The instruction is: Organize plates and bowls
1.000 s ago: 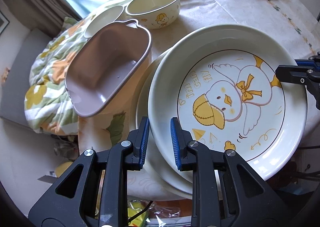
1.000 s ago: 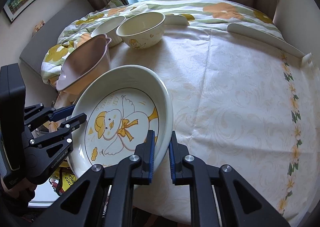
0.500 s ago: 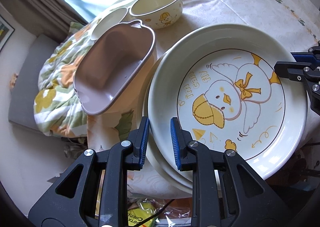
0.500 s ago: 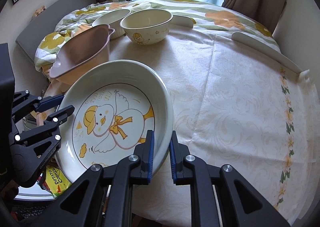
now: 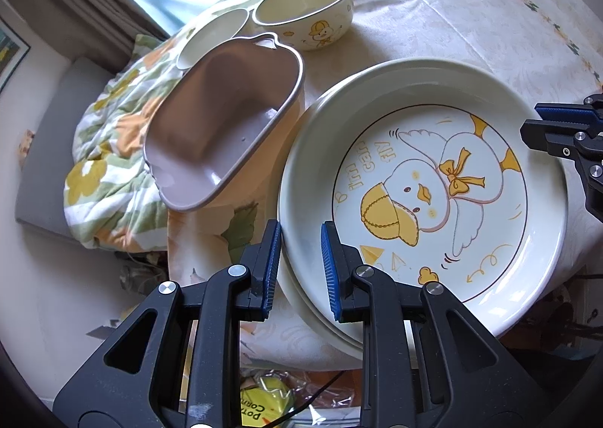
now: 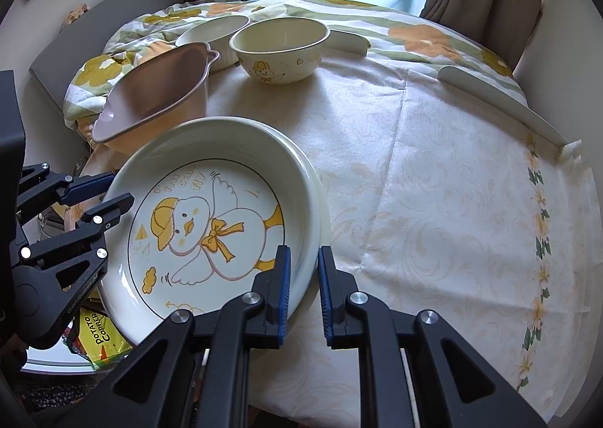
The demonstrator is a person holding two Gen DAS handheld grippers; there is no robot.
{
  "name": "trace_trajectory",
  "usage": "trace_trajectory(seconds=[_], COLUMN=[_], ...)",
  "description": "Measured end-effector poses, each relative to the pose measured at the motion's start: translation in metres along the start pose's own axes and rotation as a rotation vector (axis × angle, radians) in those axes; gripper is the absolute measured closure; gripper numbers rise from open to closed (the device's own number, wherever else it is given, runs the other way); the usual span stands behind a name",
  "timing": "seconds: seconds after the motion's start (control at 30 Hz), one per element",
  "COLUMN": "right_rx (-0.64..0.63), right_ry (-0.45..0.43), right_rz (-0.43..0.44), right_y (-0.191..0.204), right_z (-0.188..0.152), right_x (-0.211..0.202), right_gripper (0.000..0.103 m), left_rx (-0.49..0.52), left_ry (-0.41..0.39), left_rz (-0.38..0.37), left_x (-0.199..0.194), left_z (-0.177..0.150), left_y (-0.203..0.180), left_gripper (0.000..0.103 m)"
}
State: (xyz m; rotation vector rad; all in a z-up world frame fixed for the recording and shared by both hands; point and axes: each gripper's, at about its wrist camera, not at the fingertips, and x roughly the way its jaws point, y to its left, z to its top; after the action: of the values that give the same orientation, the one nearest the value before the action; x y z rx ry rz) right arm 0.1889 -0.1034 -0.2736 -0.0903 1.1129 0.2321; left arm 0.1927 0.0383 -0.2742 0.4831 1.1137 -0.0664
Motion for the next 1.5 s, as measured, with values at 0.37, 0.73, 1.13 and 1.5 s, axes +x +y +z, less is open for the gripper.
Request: trace_trajectory(seconds=[0.37,0.73,1.13,1.5], right_rx=[0.0,-0.13,-0.173,-0.182], right_ry=[-0.155,-0.046,0.233,0.276], right_rz=[0.233,0.314,0.352,0.347], right_y=[-0.027,0.009,0.062,0.069], right_z=[0.06,0.142,0.163,0.169], right_x=[-0.07,-0.028,0.1,0.13], right_gripper=[0.031,0.0,0.052,0.091], left_rx=[-0.388,-0.751,-0.835,-0.794], left_ry=[-0.181,-0.047,0.137,0.189], left_rz=[-0.084,-0.235,-0.371,-0.387], left_x=[-0.089,-0.032,0.078,0.108], left_z=[0.023,0.003,0.006,0.02], left_y=[0.091,0.159,0.168,0.167], left_gripper=[0.001,0.001,0.052,0.088])
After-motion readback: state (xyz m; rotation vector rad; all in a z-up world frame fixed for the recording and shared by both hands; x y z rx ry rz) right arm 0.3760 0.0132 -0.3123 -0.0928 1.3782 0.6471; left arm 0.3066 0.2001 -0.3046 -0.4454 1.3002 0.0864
